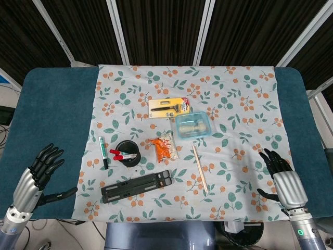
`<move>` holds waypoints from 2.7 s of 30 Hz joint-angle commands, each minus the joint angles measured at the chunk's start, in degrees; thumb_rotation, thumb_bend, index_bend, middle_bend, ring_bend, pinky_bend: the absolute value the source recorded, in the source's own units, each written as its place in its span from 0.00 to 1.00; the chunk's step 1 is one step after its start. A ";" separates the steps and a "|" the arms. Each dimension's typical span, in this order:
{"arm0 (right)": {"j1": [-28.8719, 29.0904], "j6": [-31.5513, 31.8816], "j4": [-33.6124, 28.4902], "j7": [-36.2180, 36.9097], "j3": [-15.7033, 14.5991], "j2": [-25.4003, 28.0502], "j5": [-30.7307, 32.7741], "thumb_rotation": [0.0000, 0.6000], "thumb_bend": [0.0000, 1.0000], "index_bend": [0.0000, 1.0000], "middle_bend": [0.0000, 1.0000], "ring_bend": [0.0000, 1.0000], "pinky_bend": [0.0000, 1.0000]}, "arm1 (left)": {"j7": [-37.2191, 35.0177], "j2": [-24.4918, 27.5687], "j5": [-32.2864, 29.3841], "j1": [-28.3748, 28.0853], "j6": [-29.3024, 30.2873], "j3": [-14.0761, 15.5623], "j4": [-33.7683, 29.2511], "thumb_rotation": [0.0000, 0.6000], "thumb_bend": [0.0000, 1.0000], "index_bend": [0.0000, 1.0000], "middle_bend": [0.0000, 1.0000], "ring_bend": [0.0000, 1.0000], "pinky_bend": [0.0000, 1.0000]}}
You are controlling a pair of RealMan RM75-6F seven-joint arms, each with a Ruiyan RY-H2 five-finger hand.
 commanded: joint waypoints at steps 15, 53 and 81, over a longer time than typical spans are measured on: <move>-0.08 -0.16 -0.13 0.05 0.07 0.07 0.42 1.00 0.13 0.00 0.00 0.00 0.18 | -0.49 0.17 -0.81 -0.73 0.33 0.63 0.18 1.00 0.08 0.00 0.00 0.00 0.00; -0.09 -0.22 -0.60 0.24 0.10 0.42 0.45 1.00 0.13 0.00 0.00 0.00 0.18 | 10.67 4.02 -13.76 -5.83 -21.92 -1.73 2.71 1.00 0.10 0.00 0.00 0.00 0.00; 0.12 -0.91 -0.99 0.46 0.55 0.54 1.53 1.00 0.13 0.00 0.00 0.00 0.18 | 32.87 4.69 -23.81 -17.96 -55.54 -1.12 -2.77 1.00 0.23 0.29 0.28 0.02 0.00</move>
